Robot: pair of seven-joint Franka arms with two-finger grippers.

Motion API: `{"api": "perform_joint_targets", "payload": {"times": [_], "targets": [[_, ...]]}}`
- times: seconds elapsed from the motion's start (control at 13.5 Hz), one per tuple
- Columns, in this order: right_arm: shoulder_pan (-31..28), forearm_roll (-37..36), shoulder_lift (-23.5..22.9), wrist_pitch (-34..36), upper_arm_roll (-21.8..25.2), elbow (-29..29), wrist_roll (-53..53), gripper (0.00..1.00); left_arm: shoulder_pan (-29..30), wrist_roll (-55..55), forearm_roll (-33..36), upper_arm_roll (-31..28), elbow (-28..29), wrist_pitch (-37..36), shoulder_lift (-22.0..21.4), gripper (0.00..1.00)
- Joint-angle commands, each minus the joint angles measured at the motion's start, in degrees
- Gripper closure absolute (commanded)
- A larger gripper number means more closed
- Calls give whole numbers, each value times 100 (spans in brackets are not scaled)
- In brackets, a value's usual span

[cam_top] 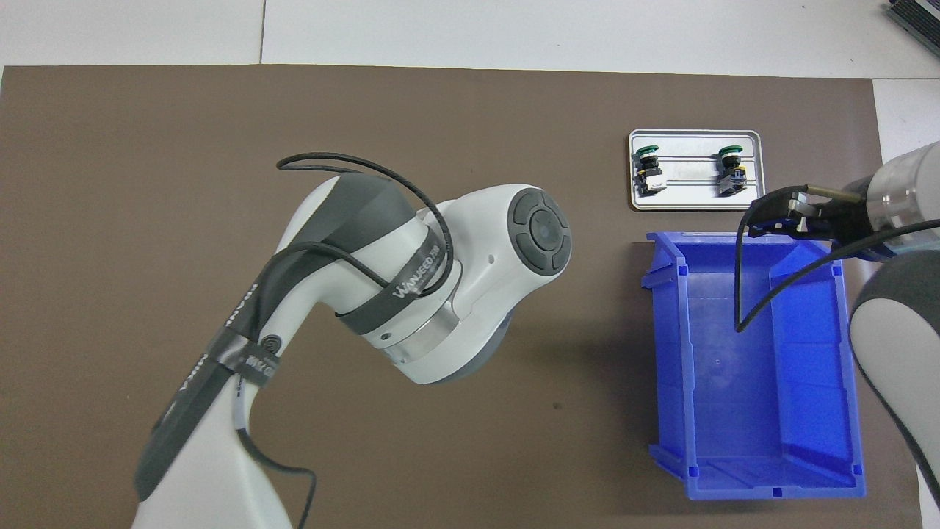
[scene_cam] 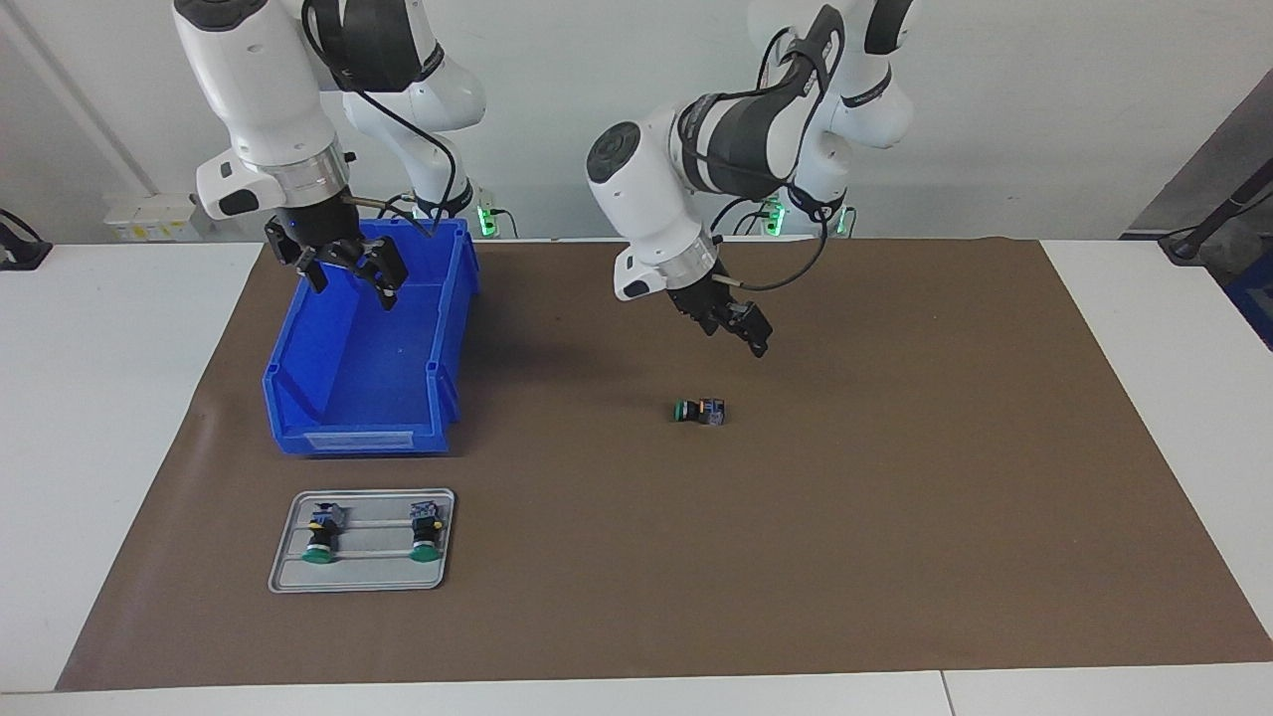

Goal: Place and press button with both arms
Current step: 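Return the right gripper beside the bin while the left gripper reaches the button, then lower the left gripper onto the green button and close on it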

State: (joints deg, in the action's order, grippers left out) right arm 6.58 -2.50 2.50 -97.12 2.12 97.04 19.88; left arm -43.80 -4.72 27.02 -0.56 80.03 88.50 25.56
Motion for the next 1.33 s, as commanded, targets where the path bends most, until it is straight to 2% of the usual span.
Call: {"api": "perform_joint_targets", "payload": {"times": [0.0, 0.07, 0.22, 0.3, 0.37, 0.44, 0.96, 1.26], "targets": [[-105, 136, -48, 429, -45, -387, -641, 0, -286, -12, 145, -120, -567, -359, 536, 0], [-148, 144, -48, 448, -45, -414, -782, 0, -339, -20, 145, -102, -777, -473, 712, 0], [-245, 197, -135, 571, -45, -633, -1212, 0, -331, -29, 128, -67, -770, -501, 757, 0], [-332, 241, -162, 624, -45, -730, -1310, 0, -331, -38, 128, -58, -770, -527, 949, 0], [-377, 250, -171, 676, -45, -740, -1319, 0, -435, -38, 136, -75, -866, -510, 1395, 0], [-386, 259, -180, 677, -45, -731, -1320, 0, -445, -55, 128, -58, -893, -527, 1460, 0], [-456, 250, -145, 694, -36, -625, -1267, 0, -349, -1003, 14, 91, -937, -439, 1548, 0], [-421, 250, -145, 686, -36, -617, -1267, 0, -357, -1101, -65, 91, -542, -27, 1557, 0]]}}
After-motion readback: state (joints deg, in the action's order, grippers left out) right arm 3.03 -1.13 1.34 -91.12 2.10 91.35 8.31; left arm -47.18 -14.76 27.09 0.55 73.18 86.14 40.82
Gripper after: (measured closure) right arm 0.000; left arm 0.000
